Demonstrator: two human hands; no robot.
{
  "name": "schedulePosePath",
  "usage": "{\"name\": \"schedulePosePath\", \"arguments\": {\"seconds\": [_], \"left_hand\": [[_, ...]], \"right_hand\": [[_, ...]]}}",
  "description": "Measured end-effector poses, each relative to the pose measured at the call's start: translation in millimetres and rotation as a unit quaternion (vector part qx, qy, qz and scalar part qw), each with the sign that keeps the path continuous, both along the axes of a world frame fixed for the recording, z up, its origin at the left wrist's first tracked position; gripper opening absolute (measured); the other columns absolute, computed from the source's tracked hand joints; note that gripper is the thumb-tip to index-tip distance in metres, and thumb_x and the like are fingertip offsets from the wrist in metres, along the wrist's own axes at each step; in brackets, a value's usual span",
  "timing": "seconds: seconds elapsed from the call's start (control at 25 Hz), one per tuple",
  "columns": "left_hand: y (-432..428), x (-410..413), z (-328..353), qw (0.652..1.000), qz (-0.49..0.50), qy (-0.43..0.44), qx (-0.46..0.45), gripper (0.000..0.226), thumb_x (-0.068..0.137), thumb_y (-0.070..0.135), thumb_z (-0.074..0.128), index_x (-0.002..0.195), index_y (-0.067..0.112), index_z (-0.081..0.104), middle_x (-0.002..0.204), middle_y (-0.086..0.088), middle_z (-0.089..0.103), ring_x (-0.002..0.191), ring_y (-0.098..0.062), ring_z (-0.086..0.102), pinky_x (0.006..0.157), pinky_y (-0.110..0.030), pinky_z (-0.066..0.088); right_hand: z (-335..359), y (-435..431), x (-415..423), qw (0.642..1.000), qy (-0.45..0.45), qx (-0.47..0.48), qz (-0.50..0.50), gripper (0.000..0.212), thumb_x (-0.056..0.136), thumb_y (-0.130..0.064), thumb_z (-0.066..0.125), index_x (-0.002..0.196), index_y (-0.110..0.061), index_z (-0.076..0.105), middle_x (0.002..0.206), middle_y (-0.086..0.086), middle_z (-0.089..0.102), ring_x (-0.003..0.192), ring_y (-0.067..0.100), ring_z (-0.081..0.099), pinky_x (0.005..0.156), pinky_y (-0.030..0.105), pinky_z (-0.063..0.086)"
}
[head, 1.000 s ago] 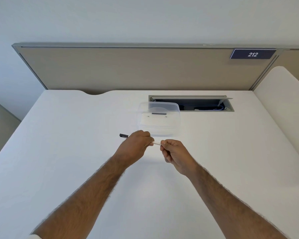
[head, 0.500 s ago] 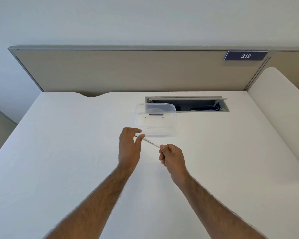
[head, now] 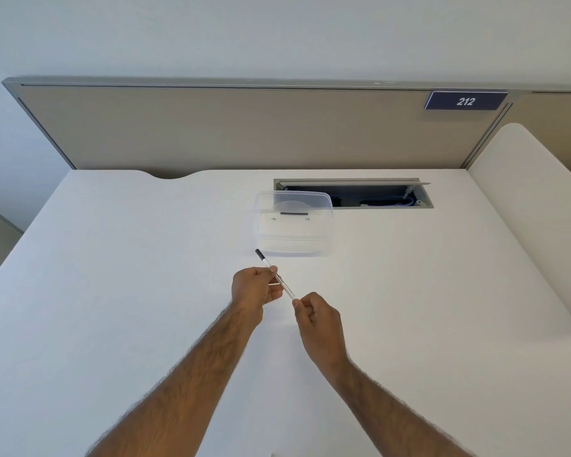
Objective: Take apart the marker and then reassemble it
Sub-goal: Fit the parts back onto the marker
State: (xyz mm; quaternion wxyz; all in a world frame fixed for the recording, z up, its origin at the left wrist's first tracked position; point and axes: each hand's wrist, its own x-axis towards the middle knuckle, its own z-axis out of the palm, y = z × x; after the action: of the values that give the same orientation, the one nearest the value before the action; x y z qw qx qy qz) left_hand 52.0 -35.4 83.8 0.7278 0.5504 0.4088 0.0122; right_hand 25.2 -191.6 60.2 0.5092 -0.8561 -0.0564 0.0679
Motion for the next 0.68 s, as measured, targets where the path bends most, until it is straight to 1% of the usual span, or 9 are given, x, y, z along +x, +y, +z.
{"name": "schedulePosePath", "arguments": {"seconds": [0.08,0.16,0.24,0.28,0.32,0.44,0.52,0.6,0.68], "left_hand": [[1,2,-1,0.999,-0.034,-0.001,0.006,0.016,0.094,0.014,0.072,0.095,-0.002,0.071,0.091,-0.016,0.075,0.067,-0.023,0.068,0.057,-0.029,0.058],[-1,3,-2,0.998,-0.068,-0.001,0.012,0.017,0.093,0.014,0.072,0.099,-0.002,0.072,0.092,-0.016,0.075,0.066,-0.023,0.067,0.057,-0.028,0.059],[-4,5,-3,0.995,-0.098,0.001,0.016,0.019,0.092,0.015,0.074,0.101,-0.002,0.073,0.092,-0.015,0.074,0.065,-0.023,0.068,0.059,-0.028,0.059],[-5,6,-5,0.994,-0.107,0.003,0.016,0.019,0.091,0.015,0.075,0.101,-0.002,0.074,0.092,-0.015,0.075,0.066,-0.024,0.069,0.062,-0.030,0.061],[-7,7,-8,0.993,-0.114,0.005,0.017,0.019,0.091,0.014,0.075,0.101,-0.002,0.074,0.094,-0.015,0.076,0.070,-0.026,0.071,0.066,-0.033,0.063],[-9,12,-15,0.993,-0.120,0.008,0.020,0.017,0.092,0.011,0.073,0.100,-0.004,0.074,0.097,-0.022,0.077,0.085,-0.033,0.076,0.081,-0.041,0.064],[-9,16,-21,0.992,-0.120,0.007,0.032,0.016,0.094,0.009,0.070,0.098,-0.006,0.073,0.096,-0.024,0.077,0.082,-0.030,0.076,0.080,-0.041,0.064],[-10,21,-26,0.991,-0.116,0.013,0.061,0.012,0.094,0.005,0.069,0.095,-0.006,0.073,0.092,-0.023,0.077,0.080,-0.030,0.077,0.078,-0.041,0.064],[-11,26,-33,0.991,-0.105,0.024,0.085,0.007,0.092,0.002,0.069,0.092,-0.004,0.073,0.088,-0.020,0.077,0.077,-0.029,0.078,0.074,-0.039,0.065]], "right_hand": [[-2,-1,4,1.000,0.014,-0.006,-0.007,0.014,0.095,-0.029,0.056,0.082,-0.025,0.059,0.074,-0.011,0.064,0.065,0.007,0.059,0.061,0.031,0.049],[-1,1,14,1.000,0.028,-0.006,-0.009,0.008,0.094,-0.025,0.056,0.093,-0.022,0.064,0.087,-0.007,0.069,0.072,0.008,0.068,0.068,0.032,0.054],[0,7,25,0.999,0.028,-0.018,-0.010,0.013,0.094,-0.022,0.057,0.101,-0.019,0.067,0.091,-0.004,0.071,0.070,0.005,0.067,0.065,0.023,0.053],[1,10,30,0.999,0.027,-0.022,-0.013,0.014,0.094,-0.021,0.058,0.103,-0.018,0.068,0.092,-0.005,0.071,0.072,0.005,0.066,0.064,0.021,0.051],[1,14,35,0.999,0.028,-0.021,-0.018,0.014,0.094,-0.022,0.059,0.103,-0.017,0.069,0.091,-0.006,0.071,0.074,0.006,0.066,0.065,0.022,0.051],[-1,26,47,0.998,0.047,-0.015,-0.028,0.013,0.093,-0.025,0.062,0.099,-0.017,0.070,0.085,-0.008,0.070,0.077,0.010,0.067,0.070,0.031,0.057],[-5,30,53,0.997,0.063,-0.022,-0.039,0.011,0.092,-0.025,0.064,0.097,-0.017,0.069,0.082,-0.008,0.068,0.076,0.013,0.067,0.068,0.036,0.058],[-11,33,58,0.996,0.080,-0.019,-0.044,0.008,0.090,-0.022,0.064,0.094,-0.017,0.068,0.078,-0.006,0.067,0.071,0.018,0.067,0.062,0.038,0.059],[-16,34,62,0.994,0.095,-0.026,-0.047,0.007,0.090,-0.020,0.063,0.094,-0.016,0.067,0.080,-0.003,0.068,0.072,0.021,0.067,0.062,0.038,0.059]]}}
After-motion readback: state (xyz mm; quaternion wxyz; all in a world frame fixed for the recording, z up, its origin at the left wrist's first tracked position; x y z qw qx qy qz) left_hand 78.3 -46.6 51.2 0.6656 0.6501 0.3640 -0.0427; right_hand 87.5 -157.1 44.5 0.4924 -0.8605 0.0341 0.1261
